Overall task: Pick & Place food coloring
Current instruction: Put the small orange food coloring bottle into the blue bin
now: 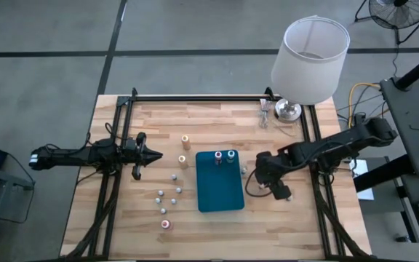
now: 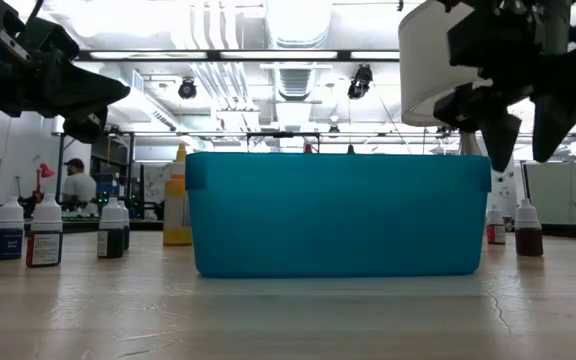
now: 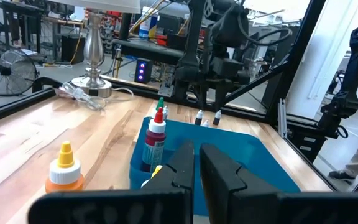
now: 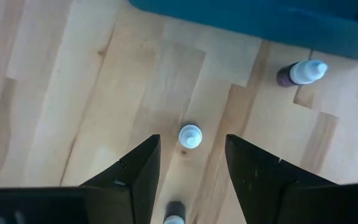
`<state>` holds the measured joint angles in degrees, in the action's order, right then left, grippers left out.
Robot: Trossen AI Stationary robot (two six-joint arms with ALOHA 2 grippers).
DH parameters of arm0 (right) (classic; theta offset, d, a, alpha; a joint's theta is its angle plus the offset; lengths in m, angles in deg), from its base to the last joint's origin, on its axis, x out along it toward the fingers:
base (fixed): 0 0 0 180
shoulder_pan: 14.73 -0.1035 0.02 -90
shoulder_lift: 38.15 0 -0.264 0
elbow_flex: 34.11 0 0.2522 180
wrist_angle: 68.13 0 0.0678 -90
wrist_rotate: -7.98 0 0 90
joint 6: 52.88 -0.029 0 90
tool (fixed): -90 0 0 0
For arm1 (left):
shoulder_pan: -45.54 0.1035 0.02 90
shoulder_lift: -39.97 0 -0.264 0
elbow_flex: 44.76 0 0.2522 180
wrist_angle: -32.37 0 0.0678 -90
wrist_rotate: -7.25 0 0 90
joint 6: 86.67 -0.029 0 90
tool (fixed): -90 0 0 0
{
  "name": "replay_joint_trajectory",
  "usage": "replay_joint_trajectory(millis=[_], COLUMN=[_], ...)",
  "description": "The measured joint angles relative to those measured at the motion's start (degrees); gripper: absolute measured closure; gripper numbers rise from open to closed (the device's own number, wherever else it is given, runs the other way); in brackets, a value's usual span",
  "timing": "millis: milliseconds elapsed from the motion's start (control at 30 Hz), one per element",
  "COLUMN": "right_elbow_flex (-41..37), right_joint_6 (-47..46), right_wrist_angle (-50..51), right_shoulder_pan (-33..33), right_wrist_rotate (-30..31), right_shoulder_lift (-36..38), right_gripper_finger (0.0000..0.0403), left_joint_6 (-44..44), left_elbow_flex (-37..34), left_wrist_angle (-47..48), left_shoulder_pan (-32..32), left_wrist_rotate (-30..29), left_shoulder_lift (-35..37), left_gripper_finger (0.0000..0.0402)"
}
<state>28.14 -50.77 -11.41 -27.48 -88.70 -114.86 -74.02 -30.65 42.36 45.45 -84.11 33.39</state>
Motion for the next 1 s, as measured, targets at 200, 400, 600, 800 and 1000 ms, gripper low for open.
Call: replay_joint_trajectory(millis=[200, 400, 600, 800, 1000], right_elbow_flex=[-2.3, -3.8, -4.9, -5.4, -5.7], right_joint_6=[0.4, 0.1, 0.9, 1.4, 2.1], right_wrist_angle=[-3.2, -4.1, -5.7, -8.3, -9.5], right_shoulder_pan=[0.0, 0.0, 0.0, 0.1, 0.0], right_wrist_rotate=[0.0, 0.0, 0.2, 0.2, 0.2], right_shoulder_lift=[-0.2, -0.2, -1.0, -3.0, -4.8], right_gripper_finger=[0.0229, 0.0229, 0.0229, 0.0229, 0.0229], left_joint_6=[0.0, 0.0, 0.0, 0.0, 0.0], left_elbow_flex=[0.0, 0.0, 0.0, 0.0, 0.0], left_wrist_angle=[0.0, 0.0, 0.0, 0.0, 0.0], left_shoulder_pan=[0.0, 0.0, 0.0, 0.0, 0.0], left_wrist_rotate=[0.0, 0.0, 0.0, 0.0, 0.0], left_shoulder_lift=[0.0, 0.0, 0.0, 0.0, 0.0], left_gripper_finger=[0.0402, 0.0402, 0.0402, 0.0402, 0.0402])
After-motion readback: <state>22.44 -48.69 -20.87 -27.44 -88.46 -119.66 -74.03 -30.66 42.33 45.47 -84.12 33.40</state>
